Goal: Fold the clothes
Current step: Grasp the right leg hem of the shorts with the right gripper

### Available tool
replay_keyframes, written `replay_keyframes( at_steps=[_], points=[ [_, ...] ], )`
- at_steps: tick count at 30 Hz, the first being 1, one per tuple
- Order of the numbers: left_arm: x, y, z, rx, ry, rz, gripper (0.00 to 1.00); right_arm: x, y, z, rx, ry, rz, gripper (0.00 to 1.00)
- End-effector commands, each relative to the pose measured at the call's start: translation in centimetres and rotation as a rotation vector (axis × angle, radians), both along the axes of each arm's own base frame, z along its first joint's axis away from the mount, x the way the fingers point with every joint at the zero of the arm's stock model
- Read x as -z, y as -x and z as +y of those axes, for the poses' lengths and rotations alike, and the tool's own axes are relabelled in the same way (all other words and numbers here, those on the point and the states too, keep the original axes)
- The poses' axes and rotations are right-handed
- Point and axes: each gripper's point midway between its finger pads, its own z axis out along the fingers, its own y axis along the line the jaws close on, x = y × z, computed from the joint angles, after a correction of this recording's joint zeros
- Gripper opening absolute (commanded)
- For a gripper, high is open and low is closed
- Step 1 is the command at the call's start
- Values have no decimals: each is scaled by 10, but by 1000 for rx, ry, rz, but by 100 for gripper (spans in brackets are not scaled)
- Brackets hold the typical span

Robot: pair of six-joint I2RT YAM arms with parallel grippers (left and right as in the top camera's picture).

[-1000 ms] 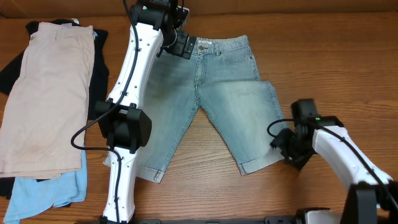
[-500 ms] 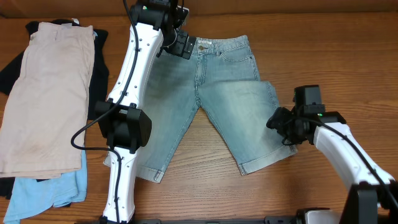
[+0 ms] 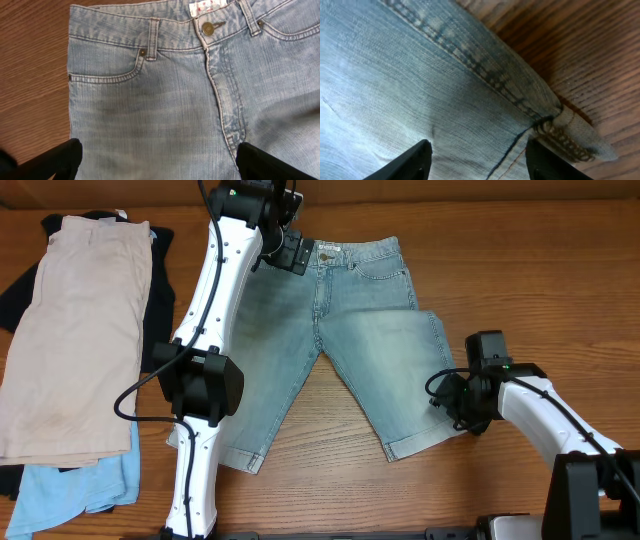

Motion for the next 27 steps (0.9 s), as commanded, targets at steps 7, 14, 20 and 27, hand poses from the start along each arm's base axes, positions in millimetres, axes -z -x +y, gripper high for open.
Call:
replay_keyframes(
  at_steps=[7, 14, 20, 27],
  points=[
    [-15, 1, 3, 14, -15, -32, 100, 25, 52, -6, 141, 24, 173, 67],
    [-14, 2, 3, 14, -16, -28, 100, 17, 90, -12, 376, 28, 363, 66],
    [-15, 1, 2, 15, -11, -33, 100, 9, 106, -14, 385, 3, 428, 66],
    [-16, -1, 0, 18, -3, -42, 100, -23, 72, -8, 226, -69, 214, 70]
  ],
)
